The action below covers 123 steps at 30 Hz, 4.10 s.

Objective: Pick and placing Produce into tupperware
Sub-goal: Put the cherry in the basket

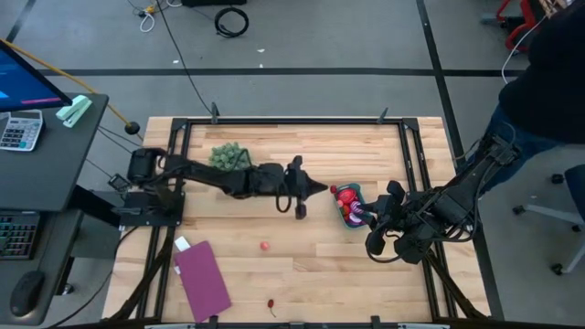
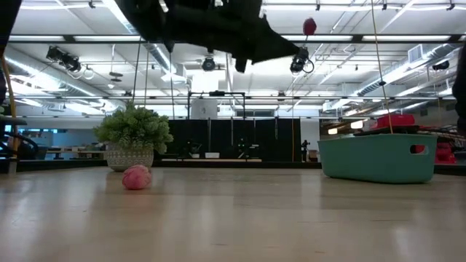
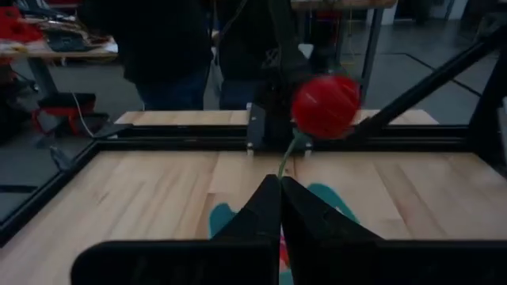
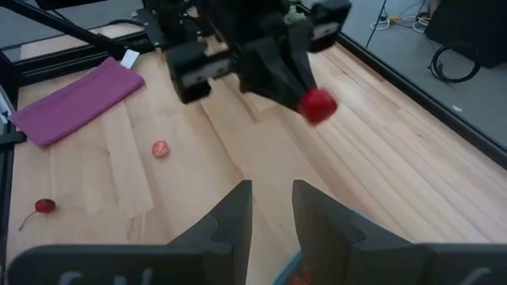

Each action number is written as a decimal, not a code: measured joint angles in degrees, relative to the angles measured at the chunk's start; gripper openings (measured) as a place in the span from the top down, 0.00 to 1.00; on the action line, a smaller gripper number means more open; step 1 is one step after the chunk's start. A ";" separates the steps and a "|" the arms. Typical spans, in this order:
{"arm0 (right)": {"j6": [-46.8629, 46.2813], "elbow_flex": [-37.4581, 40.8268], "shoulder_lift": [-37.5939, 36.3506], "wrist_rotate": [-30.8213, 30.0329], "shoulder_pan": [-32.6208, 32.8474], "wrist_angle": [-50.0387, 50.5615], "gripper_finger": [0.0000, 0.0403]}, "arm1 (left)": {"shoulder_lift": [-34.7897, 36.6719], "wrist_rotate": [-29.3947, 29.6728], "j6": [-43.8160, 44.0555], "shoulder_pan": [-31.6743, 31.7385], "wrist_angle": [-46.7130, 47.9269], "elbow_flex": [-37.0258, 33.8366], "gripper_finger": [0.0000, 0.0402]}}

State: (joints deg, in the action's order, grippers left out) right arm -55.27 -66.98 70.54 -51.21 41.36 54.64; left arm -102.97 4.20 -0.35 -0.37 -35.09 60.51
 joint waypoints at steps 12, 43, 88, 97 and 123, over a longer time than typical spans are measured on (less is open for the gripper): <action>2.41 0.00 0.02 -3.07 0.02 0.15 0.75 | -18.41 -0.23 -1.76 1.01 -0.81 13.88 0.98; -1.68 4.26 4.68 3.26 -0.53 -3.17 0.75 | -5.71 -0.23 -8.44 2.60 42.30 24.31 0.80; 71.82 -13.95 55.50 79.00 -22.50 -69.15 0.56 | 29.48 2.17 -14.90 9.95 62.37 24.24 0.92; 74.78 -23.85 62.20 89.33 -23.58 -58.64 0.56 | 29.48 2.17 -9.93 9.95 64.86 24.24 0.95; 73.36 -38.16 76.48 105.02 -24.70 -66.02 0.50 | 29.48 2.15 0.17 9.44 68.12 24.27 0.96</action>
State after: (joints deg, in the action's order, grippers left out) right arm 18.09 -105.14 147.03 53.81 16.66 -11.38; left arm -73.49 6.35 -0.19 9.07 33.03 84.77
